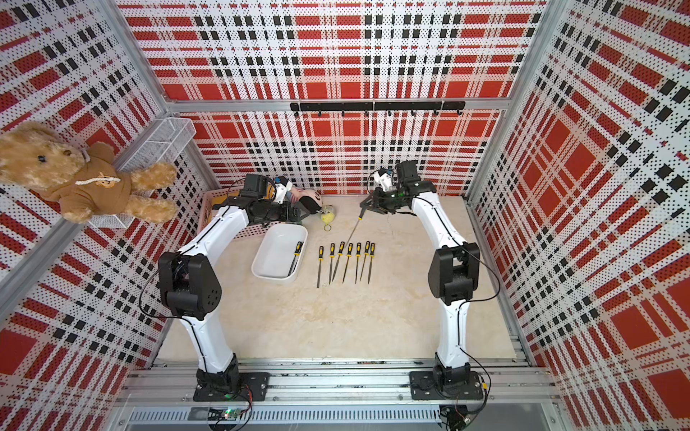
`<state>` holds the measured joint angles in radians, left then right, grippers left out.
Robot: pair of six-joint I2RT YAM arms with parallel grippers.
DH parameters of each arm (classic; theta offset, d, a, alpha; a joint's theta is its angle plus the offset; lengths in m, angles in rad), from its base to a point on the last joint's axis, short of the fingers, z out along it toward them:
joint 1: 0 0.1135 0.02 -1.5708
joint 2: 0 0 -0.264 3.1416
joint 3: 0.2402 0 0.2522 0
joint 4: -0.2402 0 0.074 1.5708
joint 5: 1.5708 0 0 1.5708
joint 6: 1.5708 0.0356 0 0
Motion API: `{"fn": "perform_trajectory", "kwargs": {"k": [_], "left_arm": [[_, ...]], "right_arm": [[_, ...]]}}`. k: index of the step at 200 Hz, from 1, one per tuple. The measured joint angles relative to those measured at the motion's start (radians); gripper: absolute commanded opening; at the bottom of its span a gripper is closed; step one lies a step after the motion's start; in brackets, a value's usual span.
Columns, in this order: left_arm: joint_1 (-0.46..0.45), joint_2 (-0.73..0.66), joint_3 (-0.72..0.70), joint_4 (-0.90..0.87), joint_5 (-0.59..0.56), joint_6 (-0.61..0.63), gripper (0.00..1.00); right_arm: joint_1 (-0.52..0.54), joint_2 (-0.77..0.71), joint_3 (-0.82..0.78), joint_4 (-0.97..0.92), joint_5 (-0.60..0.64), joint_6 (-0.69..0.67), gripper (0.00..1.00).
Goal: Take the file tool out of the storage box
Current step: Place the file tool at the center of the board.
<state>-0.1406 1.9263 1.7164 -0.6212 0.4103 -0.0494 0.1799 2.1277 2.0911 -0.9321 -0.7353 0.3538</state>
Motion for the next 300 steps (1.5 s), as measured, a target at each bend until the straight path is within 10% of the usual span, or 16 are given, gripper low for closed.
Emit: {"fn": "perform_trajectory", "kwargs": {"k": [73, 180, 300], "left_arm": [[0.0, -0.022, -0.04, 0.039, -0.159, -0.021, 0.92], [0.006, -0.022, -0.085, 0.043, -0.182, -0.028, 0.88], [0.017, -0.022, -0.085, 0.021, -0.209, -0.025, 0.89]], "right_arm": [[-0.043, 0.158, 0.007, -0.357, 0.261, -0.102, 0.0], [-0.038, 0.335, 0.097, -0.295, 0.307, -0.021, 0.0], [-0.016, 0.392, 0.156, -0.24, 0.319, 0.012, 0.43]]}}
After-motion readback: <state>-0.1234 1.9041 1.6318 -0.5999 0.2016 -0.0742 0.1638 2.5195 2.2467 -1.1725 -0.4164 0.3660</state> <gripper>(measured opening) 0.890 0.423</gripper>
